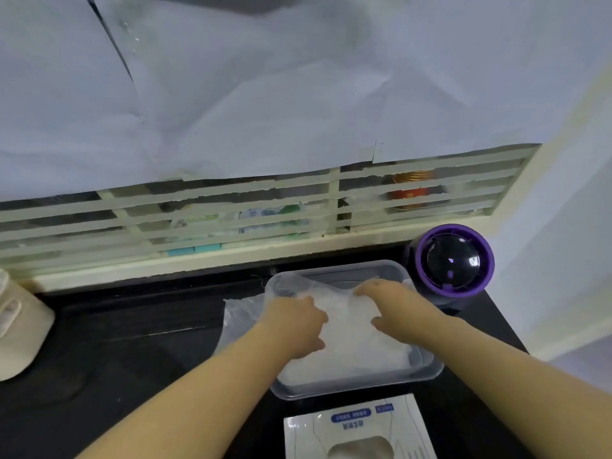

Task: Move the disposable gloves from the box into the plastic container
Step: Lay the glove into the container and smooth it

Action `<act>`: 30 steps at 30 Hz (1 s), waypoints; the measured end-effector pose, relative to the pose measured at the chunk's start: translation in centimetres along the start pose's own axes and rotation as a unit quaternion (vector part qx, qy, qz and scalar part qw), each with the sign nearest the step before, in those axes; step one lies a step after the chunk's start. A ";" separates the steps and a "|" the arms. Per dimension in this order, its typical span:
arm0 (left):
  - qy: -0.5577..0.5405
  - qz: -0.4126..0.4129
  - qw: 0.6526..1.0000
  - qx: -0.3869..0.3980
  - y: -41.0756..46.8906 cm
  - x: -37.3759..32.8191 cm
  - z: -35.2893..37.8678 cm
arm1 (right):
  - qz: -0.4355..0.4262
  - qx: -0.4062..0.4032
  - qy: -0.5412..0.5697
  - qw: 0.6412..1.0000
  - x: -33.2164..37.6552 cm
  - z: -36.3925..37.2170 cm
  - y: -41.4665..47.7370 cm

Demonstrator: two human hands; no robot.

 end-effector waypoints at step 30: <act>-0.009 -0.044 0.991 0.124 5.4 -2.0 5.5 | 0.064 0.240 -0.136 0.959 0.3 8.4 3.1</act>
Point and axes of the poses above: each hand's wrist, its own y-axis towards the middle knuckle, its own z-axis out of the palm, x = y × z, the point moved 5 cm from there along y, towards the middle knuckle, and after that the axes turned 7 degrees about x, right-handed, at the moved point
